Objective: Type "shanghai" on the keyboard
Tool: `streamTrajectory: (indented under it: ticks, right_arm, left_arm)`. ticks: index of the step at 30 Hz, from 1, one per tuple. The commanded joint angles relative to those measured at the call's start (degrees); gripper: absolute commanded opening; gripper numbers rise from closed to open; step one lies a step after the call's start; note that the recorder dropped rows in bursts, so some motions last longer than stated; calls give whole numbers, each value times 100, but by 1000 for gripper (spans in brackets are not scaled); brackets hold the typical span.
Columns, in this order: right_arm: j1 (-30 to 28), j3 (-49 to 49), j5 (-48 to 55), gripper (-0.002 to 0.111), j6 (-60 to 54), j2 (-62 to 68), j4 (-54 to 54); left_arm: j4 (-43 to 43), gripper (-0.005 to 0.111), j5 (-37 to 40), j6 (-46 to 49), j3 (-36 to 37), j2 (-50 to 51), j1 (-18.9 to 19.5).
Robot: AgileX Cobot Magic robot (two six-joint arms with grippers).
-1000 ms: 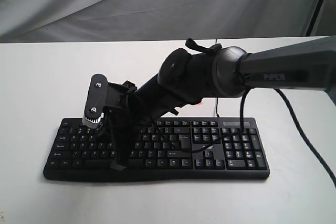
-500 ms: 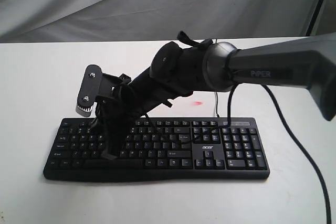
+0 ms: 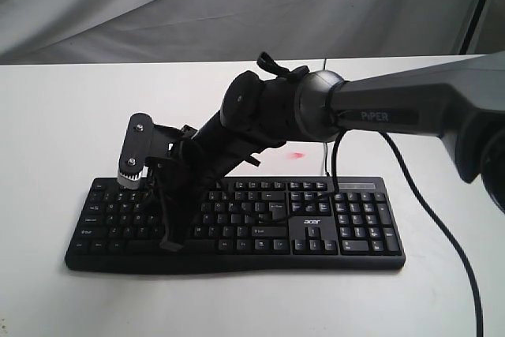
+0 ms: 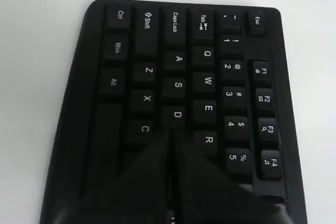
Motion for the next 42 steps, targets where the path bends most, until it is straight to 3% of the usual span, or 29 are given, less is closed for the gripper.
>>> streamTrajectory:
  ticks: [1,42]
  right_arm:
    - [-33,-36,25,0,29,-1,-86]
    - [-68,-36,-93,0,105,145,-292]
  left_arm:
    - [-23,1,-14,-7,3,18,-23]
    - [-23,1,-14,-7,3,18,-23]
